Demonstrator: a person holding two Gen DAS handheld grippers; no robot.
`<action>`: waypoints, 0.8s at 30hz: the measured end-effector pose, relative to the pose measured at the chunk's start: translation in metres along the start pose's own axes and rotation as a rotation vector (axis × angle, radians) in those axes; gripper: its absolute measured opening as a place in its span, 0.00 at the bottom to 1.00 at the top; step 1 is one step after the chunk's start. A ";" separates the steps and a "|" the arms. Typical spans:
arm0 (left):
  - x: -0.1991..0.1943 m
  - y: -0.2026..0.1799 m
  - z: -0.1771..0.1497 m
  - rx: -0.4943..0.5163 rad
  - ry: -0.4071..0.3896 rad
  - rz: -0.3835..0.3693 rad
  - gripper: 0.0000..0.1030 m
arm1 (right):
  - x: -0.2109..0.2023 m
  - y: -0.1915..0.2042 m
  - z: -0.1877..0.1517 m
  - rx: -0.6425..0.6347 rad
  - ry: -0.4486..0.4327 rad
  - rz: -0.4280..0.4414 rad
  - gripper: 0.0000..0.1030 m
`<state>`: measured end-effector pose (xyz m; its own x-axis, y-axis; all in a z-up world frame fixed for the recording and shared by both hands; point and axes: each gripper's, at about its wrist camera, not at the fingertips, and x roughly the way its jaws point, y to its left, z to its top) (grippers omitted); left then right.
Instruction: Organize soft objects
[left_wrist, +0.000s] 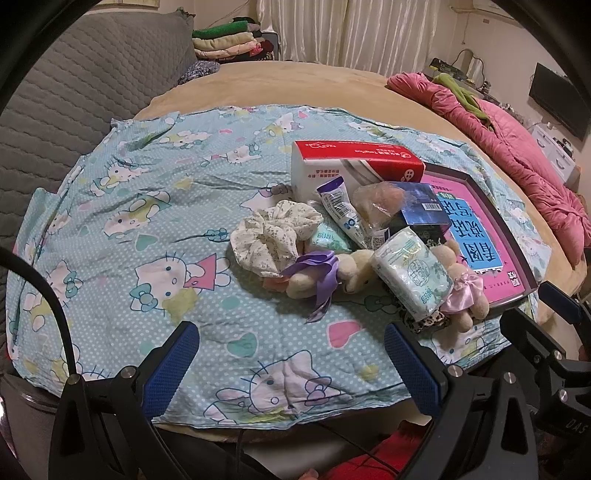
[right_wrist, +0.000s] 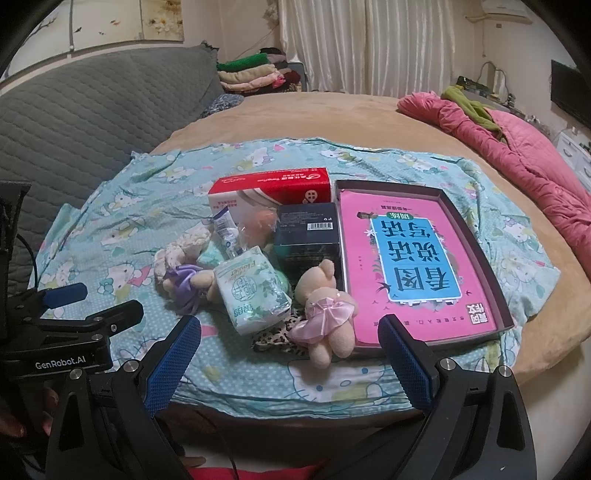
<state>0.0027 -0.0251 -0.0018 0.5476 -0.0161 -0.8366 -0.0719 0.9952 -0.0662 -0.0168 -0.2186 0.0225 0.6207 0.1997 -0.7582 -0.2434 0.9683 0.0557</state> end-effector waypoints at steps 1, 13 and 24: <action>0.000 0.001 0.000 -0.002 0.000 -0.003 0.98 | 0.000 0.000 0.000 0.000 0.001 0.000 0.94; 0.008 0.022 0.001 -0.073 0.011 -0.050 0.98 | 0.008 0.001 -0.002 -0.009 0.003 0.019 0.94; 0.031 0.055 0.015 -0.174 0.031 -0.070 0.98 | 0.027 0.009 -0.001 -0.062 -0.001 0.047 0.94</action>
<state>0.0280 0.0310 -0.0238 0.5307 -0.0907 -0.8427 -0.1793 0.9597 -0.2162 -0.0030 -0.2045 0.0016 0.6083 0.2445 -0.7551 -0.3179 0.9468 0.0505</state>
